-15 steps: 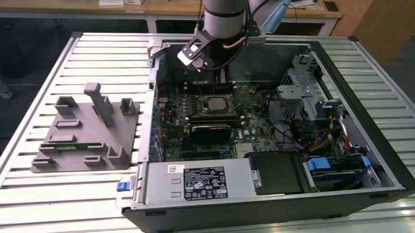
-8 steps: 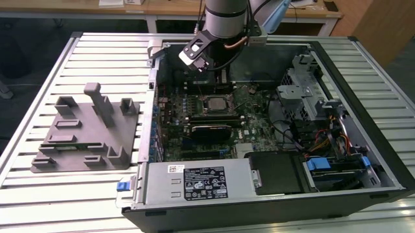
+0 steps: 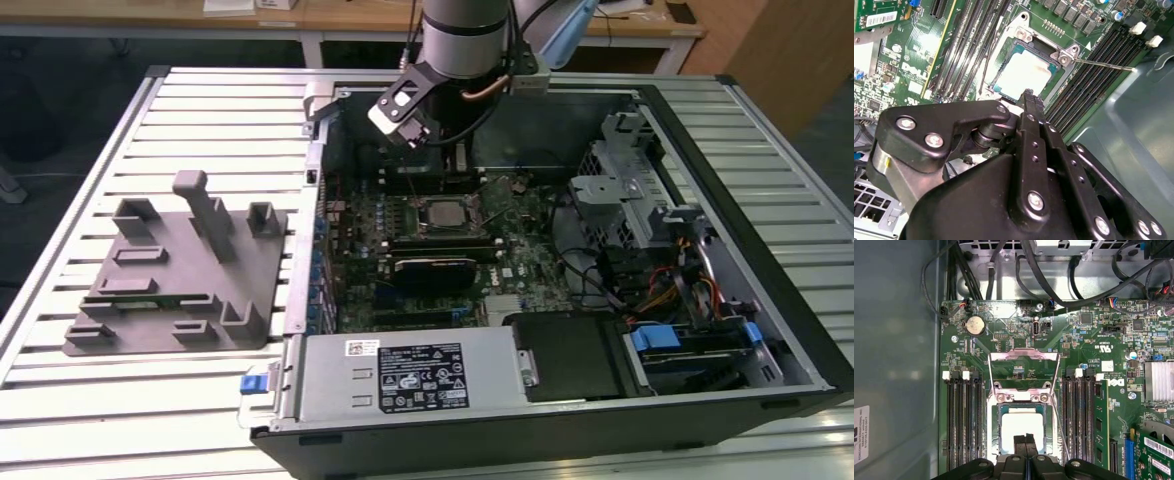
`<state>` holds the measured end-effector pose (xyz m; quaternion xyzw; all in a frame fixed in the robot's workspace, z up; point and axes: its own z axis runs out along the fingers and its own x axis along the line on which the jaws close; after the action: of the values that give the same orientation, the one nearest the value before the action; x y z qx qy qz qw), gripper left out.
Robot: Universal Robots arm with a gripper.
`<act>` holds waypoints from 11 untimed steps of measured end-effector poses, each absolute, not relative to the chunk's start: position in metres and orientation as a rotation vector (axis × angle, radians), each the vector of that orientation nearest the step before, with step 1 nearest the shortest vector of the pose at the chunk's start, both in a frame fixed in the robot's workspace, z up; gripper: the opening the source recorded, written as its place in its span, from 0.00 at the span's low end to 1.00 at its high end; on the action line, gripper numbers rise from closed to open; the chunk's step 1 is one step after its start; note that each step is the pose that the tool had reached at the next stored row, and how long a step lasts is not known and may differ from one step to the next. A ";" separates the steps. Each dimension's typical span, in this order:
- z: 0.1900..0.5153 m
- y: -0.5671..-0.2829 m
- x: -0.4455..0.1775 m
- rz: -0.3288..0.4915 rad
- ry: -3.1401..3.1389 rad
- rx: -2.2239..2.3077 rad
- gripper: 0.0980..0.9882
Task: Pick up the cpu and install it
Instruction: 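Close the cpu cover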
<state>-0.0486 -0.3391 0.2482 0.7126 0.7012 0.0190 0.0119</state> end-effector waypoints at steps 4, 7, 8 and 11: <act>0.250 -0.339 -0.049 0.059 2.186 2.222 0.01; 0.256 -0.339 -0.049 0.059 2.186 2.222 0.01; 0.258 -0.339 -0.049 0.059 2.186 2.222 0.01; 0.266 -0.339 -0.049 0.059 2.186 2.222 0.01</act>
<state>-0.0486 -0.3391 0.2656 0.7126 0.7012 0.0190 0.0119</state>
